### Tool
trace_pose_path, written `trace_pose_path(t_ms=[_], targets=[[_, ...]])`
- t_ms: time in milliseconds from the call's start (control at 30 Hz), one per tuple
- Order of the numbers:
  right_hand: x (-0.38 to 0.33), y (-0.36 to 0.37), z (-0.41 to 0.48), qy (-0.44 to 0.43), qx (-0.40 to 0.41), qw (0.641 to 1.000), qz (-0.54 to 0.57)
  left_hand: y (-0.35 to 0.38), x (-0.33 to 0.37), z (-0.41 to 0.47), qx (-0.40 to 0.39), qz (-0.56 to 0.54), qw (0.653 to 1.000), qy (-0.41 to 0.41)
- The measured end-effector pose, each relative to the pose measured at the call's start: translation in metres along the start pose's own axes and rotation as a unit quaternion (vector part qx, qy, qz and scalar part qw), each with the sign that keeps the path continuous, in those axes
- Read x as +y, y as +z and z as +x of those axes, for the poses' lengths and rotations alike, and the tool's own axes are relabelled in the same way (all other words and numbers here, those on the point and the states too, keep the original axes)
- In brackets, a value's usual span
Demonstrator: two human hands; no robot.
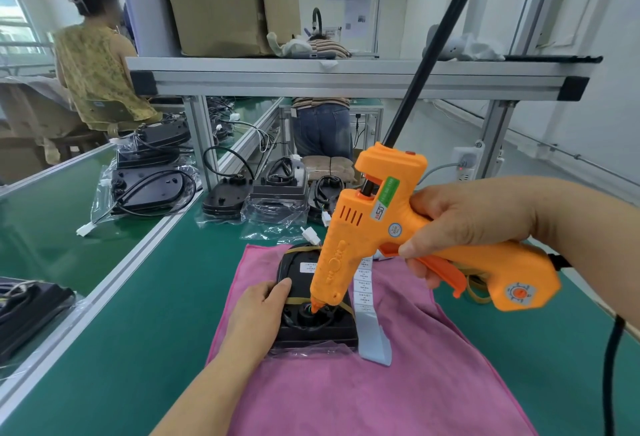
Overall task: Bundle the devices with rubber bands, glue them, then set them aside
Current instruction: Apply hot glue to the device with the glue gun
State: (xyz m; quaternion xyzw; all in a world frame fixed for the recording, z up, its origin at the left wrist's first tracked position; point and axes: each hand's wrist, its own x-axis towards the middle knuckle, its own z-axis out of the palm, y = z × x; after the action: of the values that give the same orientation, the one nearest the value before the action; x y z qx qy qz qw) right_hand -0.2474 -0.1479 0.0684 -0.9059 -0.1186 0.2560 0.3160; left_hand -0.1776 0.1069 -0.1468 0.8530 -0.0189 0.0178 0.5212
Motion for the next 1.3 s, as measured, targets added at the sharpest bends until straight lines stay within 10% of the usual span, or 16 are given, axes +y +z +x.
trace_pose_path(t_ms=[1300], targets=[[0.001, -0.003, 0.011, 0.002, 0.003, 0.998, 0.056, 0.0, -0.002, 0.001, -0.003, -0.003, 1.0, 0.002]])
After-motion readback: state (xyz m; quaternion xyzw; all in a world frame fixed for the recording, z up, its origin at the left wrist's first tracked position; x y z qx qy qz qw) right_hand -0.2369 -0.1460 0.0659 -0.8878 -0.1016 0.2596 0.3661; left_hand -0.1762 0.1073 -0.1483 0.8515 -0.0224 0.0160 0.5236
